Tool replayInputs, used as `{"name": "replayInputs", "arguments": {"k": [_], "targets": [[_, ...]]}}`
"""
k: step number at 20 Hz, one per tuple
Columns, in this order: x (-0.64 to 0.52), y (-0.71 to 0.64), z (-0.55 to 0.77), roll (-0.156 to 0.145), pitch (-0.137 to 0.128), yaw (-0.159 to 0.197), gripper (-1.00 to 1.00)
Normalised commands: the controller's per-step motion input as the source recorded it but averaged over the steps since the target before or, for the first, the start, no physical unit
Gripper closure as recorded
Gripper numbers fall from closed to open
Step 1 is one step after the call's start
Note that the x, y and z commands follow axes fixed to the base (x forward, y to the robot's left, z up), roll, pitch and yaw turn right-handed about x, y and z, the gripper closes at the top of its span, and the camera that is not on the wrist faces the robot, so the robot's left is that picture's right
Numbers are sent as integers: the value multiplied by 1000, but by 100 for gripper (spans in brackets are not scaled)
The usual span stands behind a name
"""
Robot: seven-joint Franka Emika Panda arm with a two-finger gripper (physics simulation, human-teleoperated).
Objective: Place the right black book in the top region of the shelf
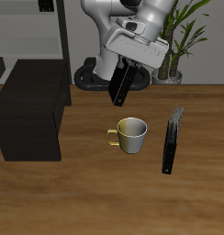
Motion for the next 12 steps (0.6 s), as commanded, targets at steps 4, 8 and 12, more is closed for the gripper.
{"name": "replayInputs", "arguments": {"k": [4,8,12], "targets": [[157,51,-61,-87,-9,29,100],[4,-50,-123,-108,27,-5,100],[-5,-116,-26,-94,4,-23,100]]}}
